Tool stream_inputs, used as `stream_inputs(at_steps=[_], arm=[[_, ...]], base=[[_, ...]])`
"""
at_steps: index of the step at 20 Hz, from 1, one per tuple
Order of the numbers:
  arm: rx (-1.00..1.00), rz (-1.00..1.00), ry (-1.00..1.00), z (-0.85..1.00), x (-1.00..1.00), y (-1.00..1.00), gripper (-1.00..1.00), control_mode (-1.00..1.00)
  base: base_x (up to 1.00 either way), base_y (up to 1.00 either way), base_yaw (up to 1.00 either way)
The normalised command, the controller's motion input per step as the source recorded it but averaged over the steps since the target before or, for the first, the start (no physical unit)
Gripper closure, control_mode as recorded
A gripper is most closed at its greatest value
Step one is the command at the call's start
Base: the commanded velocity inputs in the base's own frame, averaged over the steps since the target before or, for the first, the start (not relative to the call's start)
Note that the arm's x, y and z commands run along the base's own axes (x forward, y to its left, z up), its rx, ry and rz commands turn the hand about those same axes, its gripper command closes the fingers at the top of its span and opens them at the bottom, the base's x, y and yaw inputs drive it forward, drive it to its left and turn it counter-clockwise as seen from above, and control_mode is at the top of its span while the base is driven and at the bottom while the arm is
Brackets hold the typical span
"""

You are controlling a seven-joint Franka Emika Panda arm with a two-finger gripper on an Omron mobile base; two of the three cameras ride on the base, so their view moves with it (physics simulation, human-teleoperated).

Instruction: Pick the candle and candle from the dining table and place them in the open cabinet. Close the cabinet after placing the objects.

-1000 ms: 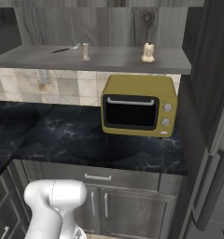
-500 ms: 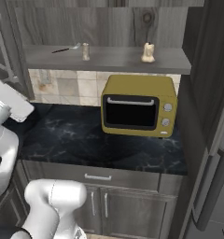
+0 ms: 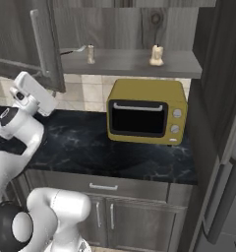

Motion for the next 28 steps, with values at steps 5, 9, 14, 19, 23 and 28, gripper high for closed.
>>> stream_inputs(at_steps=[5, 9, 14, 19, 23, 28], arm=[[0.12, 0.03, 0.00, 0.74, 0.47, -0.44, -1.00, -1.00], [0.12, 0.03, 0.02, 0.84, 0.42, -0.44, -1.00, -1.00], [0.13, 0.04, 0.05, 0.90, 0.33, -0.45, -1.00, -1.00], [0.17, 0.06, 0.13, 0.96, 0.20, -0.48, -1.00, -1.00], [0.19, 0.07, 0.19, 0.95, 0.23, -0.51, -1.00, -1.00], [0.20, 0.08, 0.23, 0.91, 0.41, -0.58, -1.00, -1.00]], base=[[0.00, 0.00, 0.00], [0.00, 0.00, 0.00], [0.00, 0.00, 0.00], [0.00, 0.00, 0.00], [0.00, 0.00, 0.00], [0.00, 0.00, 0.00]])
